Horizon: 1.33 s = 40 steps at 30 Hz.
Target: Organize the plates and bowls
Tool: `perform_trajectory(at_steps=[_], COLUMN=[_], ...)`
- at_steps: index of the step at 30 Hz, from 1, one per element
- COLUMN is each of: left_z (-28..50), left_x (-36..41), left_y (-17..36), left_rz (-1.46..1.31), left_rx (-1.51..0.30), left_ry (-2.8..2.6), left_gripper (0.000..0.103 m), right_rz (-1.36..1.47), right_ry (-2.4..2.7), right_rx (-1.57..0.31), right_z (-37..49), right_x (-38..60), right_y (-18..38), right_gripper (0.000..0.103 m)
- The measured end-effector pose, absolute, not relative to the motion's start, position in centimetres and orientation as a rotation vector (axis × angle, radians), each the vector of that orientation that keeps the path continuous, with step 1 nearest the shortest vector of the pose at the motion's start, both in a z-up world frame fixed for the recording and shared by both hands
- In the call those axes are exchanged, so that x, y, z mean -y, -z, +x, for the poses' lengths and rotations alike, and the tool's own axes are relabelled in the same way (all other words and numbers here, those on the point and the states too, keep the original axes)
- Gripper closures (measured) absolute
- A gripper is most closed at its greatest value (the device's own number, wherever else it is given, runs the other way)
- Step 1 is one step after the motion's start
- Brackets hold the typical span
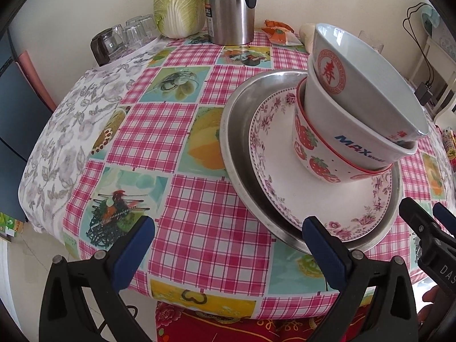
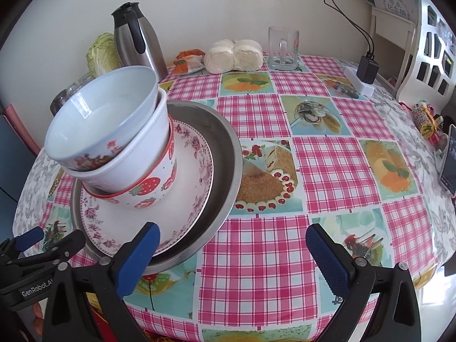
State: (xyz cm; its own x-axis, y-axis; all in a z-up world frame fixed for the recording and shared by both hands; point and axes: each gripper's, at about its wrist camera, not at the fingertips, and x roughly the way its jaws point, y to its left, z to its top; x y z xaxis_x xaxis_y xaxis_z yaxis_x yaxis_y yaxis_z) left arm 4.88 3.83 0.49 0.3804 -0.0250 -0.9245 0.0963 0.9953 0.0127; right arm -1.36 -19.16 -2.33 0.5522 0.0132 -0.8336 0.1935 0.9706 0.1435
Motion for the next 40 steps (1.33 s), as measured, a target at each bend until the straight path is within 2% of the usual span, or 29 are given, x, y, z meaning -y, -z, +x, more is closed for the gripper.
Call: perform_trajectory(at_steps=[32, 40], left_z=[4.97, 4.64], left_x=[-4.14, -4.44], left_y=[-0.29, -1.25], left_rz=[0.048, 0.028], left_rx=[-1.193, -1.142], left_ry=[0.055, 0.045], left_gripper=[0.0, 0.0], right_rz=[0.226, 0.225], right_ry=[0.105, 0.104], right_rx=[-0.982, -0.982], right_z=[-1.29, -1.32], right_x=[19.26, 19.32], right_y=[2.31, 2.33], right_gripper=[0.0, 0.0])
